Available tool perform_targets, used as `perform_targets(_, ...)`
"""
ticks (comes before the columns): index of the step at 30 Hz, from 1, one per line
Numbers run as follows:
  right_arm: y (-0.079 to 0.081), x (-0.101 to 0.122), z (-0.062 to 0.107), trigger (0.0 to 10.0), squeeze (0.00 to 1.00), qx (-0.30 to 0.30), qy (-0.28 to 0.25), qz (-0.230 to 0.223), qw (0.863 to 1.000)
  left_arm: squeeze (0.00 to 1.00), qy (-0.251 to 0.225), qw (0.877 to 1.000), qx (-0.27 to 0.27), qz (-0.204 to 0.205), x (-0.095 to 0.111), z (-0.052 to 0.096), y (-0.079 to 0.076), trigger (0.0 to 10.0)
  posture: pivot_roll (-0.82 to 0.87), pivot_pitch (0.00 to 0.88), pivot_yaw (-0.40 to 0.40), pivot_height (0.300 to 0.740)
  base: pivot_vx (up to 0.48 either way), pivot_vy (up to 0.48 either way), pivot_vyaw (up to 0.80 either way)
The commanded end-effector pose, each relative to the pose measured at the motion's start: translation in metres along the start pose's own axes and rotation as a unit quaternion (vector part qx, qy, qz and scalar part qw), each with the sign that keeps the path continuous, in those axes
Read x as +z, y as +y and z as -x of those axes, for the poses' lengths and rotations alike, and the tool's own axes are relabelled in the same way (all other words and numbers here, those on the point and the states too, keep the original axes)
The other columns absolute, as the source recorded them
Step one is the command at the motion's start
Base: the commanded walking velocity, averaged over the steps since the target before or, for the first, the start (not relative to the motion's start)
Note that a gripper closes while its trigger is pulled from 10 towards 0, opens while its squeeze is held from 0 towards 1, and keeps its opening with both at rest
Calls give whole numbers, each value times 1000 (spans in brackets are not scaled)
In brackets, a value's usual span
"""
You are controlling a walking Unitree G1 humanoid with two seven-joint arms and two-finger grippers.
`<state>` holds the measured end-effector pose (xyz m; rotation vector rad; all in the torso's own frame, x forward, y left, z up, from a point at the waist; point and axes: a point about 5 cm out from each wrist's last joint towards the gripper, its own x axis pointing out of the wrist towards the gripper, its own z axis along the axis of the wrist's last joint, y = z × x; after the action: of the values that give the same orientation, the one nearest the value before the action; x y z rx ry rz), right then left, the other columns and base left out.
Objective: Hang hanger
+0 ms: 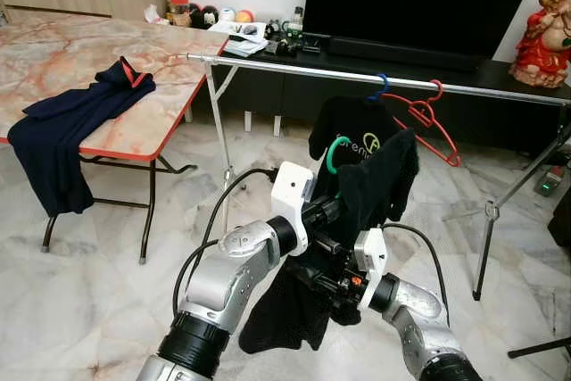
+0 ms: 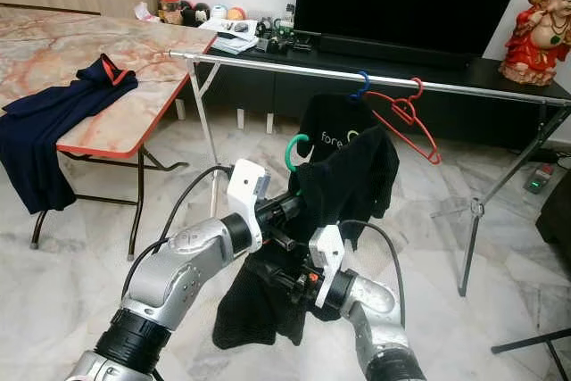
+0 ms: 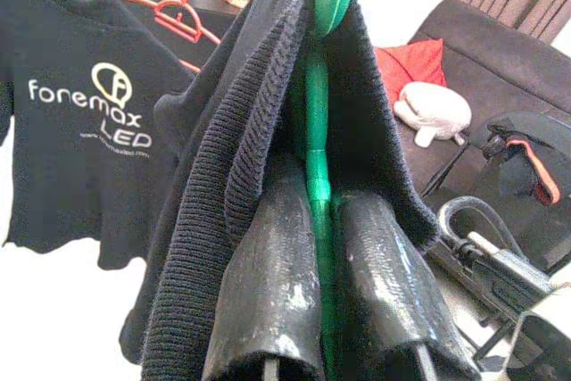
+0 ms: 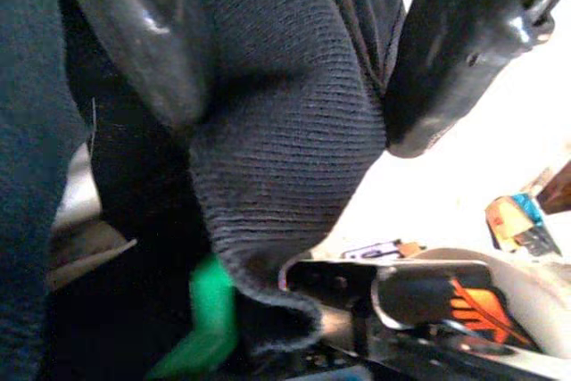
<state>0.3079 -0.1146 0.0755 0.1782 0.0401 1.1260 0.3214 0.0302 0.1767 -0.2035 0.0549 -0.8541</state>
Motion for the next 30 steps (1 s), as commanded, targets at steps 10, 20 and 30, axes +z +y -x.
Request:
perform_targets(10,3,-8,4,0,0,-2,20,-3,1000,0,-23,999,26,-10,12,-7,-2,10000,151,0,-67,740,0,0,0)
perform_targets(20,2,-8,4,0,0,-16,18,3,1000,0,-19,995,96,-29,11,-2,18,10000,150,0,-68,740,0,0,0)
perform_targets(30,3,-10,2,0,0,-21,14,-7,1000,0,-39,995,88,-9,15,-4,11,10000,155,0,-70,740,0,0,0)
